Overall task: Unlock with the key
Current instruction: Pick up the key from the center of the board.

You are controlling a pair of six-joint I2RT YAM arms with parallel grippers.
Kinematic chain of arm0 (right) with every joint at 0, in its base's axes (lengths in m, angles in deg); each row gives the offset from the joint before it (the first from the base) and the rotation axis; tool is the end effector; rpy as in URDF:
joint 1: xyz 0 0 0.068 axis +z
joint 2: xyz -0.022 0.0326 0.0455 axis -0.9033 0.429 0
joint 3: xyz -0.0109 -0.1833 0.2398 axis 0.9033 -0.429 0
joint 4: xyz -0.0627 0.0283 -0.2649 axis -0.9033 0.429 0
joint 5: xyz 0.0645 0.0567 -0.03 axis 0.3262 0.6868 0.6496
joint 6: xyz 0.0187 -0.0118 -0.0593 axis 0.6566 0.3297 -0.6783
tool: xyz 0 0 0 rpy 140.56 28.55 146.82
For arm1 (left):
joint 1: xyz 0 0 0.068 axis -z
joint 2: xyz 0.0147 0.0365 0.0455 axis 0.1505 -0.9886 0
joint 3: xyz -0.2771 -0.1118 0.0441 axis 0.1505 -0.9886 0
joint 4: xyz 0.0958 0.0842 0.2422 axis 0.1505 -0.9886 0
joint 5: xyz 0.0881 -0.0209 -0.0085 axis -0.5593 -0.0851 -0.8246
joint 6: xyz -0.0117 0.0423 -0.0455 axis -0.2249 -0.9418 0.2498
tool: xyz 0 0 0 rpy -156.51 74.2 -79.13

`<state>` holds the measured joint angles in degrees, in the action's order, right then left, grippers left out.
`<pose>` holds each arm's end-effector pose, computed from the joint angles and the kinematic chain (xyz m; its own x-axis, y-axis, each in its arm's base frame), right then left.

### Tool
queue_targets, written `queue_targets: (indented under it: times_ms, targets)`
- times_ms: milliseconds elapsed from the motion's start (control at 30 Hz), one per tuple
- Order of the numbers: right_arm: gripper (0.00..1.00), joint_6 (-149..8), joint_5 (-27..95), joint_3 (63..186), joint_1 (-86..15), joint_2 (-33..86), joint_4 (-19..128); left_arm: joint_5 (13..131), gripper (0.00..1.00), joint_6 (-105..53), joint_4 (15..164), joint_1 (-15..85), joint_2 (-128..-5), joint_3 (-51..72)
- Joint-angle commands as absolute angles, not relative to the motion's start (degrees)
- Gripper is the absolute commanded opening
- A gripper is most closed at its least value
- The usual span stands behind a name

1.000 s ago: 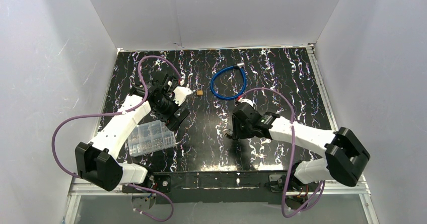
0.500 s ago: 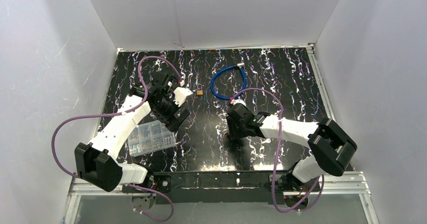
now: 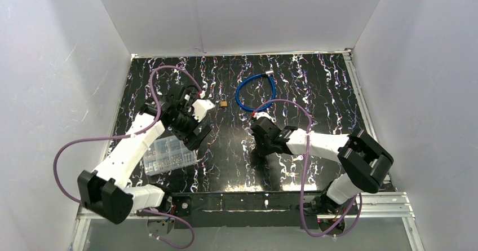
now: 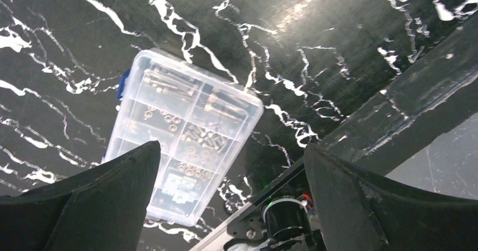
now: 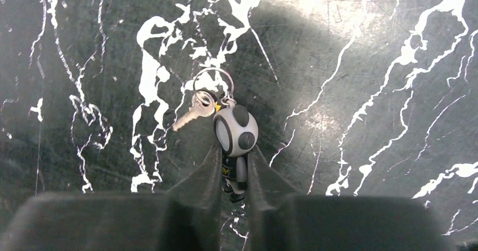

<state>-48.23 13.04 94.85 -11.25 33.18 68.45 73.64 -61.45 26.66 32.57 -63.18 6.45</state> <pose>0.1936 0.2406 0.1796 -0.7740 -0.2501 -0.5818 -0.3707 0.9238 0.0961 0.2179 -0.1058 0.3259 -0.5720 0.6817 -0.4561 0.7561 0.6539 0.0291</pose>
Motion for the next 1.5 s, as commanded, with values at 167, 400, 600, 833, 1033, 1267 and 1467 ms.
queue_targets:
  times_ms: [167,400,600,833,1033,1267,1467]
  targets:
    - [0.01,-52.9,32.1,103.0,-10.9,18.9,76.4,102.5,0.99,-56.6,39.2,33.1,-46.3,0.6]
    - [0.01,-56.8,44.2,117.6,-9.7,12.3,88.3,114.8,0.99,-48.5,47.4,33.1,-45.4,2.3]
    - [0.01,-57.0,52.5,132.3,-8.8,13.6,96.3,118.3,0.99,-44.4,63.6,33.6,-37.3,-4.3]
    - [0.01,-56.6,59.2,138.7,-8.1,16.2,99.5,120.1,0.99,-48.6,68.4,34.4,-34.0,-4.1]
    - [0.01,-57.7,58.6,145.3,-5.5,19.2,102.5,127.4,0.99,-46.5,70.6,35.5,-32.2,-4.9]
    - [0.01,-59.2,56.4,151.5,-2.5,22.9,105.6,131.5,1.0,-47.6,70.8,36.1,-32.5,-6.2]
    - [0.01,-59.8,55.6,155.1,-0.6,25.1,106.8,131.3,1.0,-44.2,73.9,36.1,-32.2,-7.0]
